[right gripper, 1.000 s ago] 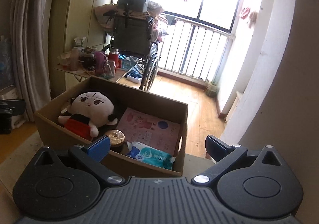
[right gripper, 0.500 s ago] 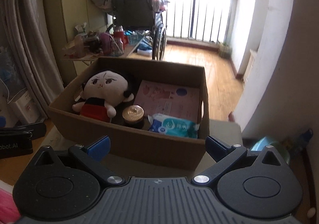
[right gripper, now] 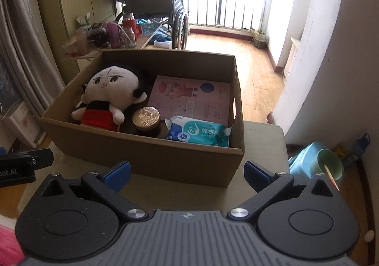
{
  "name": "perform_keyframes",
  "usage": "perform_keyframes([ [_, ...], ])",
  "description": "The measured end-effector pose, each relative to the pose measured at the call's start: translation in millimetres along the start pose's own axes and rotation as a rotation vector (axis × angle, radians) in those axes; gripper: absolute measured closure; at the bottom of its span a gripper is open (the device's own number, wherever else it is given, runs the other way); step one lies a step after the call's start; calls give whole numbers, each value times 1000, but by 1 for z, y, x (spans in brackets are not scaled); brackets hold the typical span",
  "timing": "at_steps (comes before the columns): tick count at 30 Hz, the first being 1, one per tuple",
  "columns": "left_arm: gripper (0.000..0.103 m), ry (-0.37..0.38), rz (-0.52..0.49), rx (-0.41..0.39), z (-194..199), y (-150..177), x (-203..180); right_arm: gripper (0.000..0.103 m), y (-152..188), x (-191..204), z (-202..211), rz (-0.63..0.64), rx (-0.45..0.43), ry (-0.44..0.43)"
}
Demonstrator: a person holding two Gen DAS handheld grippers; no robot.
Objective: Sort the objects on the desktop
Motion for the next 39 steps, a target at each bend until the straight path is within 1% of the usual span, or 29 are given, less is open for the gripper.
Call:
perform_keyframes([
  [13,0,3,-17,29,-7,-1,-12,0,3,-4,-5,-3,17,-5],
  [20,0,5,-39,35,-12,0,-20,0,4,-10,-7,-6,23,13],
  [26,0,0,-76,51,-21,2,-29,0,6,-15,-13,-17,39,25],
  [34,0,3,-94,82,-30,8,-36,0,9,-19,-17,-24,50,33],
  [39,0,7,-100,88,-31,9,-40,0,9,-22,-16,-27,50,35],
])
Point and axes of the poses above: each gripper's, at about its wrist camera, not at the fingertips, and z roughly against the way its jaws point, x to its left, y to its underside, the point moved 5 cm from there along -z, roughly the way its jaws point
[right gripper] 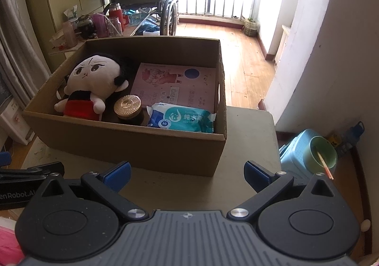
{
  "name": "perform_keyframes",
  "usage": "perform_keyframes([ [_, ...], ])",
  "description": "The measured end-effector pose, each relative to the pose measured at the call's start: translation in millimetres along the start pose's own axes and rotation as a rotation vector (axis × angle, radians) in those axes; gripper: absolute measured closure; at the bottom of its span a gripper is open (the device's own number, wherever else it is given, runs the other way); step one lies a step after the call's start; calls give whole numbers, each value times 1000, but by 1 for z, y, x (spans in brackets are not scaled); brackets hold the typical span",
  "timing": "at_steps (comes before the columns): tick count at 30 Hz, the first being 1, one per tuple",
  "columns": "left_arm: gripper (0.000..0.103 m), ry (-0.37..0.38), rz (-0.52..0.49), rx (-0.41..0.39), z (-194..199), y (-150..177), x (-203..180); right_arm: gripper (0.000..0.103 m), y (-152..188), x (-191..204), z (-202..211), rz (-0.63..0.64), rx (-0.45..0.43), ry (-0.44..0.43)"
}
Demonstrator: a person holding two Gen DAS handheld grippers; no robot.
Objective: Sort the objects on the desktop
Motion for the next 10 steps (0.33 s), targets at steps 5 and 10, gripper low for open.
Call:
perform_keyframes([
  [5,0,2,-6,3,0,0,-3,0,0,-2,0,-2,1,1],
  [10,0,2,-12,4,0,1,-7,0,0,-4,0,-7,1,2],
])
Point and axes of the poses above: each gripper's, at about its wrist camera, not at the fingertips, and z roughly against the way its jaws point, x to its left, y to its underside, the point moved 5 cm from there along -z, roughly the way its jaws point
